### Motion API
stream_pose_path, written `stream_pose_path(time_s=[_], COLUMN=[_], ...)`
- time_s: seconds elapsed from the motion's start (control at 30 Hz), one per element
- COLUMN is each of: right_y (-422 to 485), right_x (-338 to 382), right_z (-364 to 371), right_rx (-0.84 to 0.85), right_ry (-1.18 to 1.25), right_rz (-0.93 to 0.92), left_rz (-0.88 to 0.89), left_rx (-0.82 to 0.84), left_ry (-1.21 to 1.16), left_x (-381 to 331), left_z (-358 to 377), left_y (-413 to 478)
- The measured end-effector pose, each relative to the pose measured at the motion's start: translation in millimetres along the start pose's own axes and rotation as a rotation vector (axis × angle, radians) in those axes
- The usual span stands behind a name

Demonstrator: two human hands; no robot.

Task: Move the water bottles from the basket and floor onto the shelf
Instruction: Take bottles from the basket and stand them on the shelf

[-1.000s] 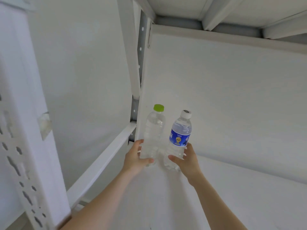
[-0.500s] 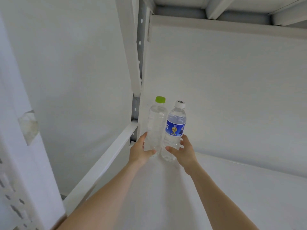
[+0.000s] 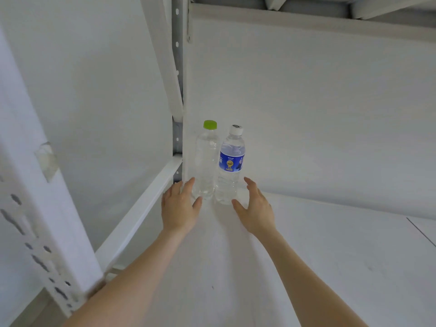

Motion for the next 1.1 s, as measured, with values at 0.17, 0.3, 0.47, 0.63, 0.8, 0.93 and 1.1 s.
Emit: stream_pose_path(time_s=[0.17,0.3,0.47,0.63,0.8,0.93,1.1], right_y=[-39,-72,-118,-173,-237,-294,-364], right_x=[10,12,10,10,15,17,18], right_z=[-26,-43,-64,-88,-105,-110,-108], right_rx=[-0.103,-0.125,-0.094,-0.066,-0.080,-0.090,-0.148], right_ry=[-0.326,-0.503,-0.618,-0.640,-0.593,-0.574,-0.536], right_rz=[-0.105,-0.151,-0.163,-0.149,-0.100,-0.051,0.009], left_rz=[0.128,0.238,0.284,0.275,0.309,0.345,0.396], left_rx=[0.010,0.017,0.043,0.076,0.120,0.170,0.223], left_ry=[0.209,0.309,0.373,0.406,0.399,0.386,0.337], left_x=[-19,-36,-53,-66,-78,-78,-70], left_z=[-21,-34,-49,-67,-87,-101,-110], left_y=[-34,-66,-120,-179,-237,-280,-342])
Point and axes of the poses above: each hand's wrist, its own y-axis towards the middle knuckle, its own z-axis out of the palm, x = y × z, the point moved 4 cm from there along y, towards the middle knuckle, and after that the axes turned 1 degree about x, right-handed, at the moved point
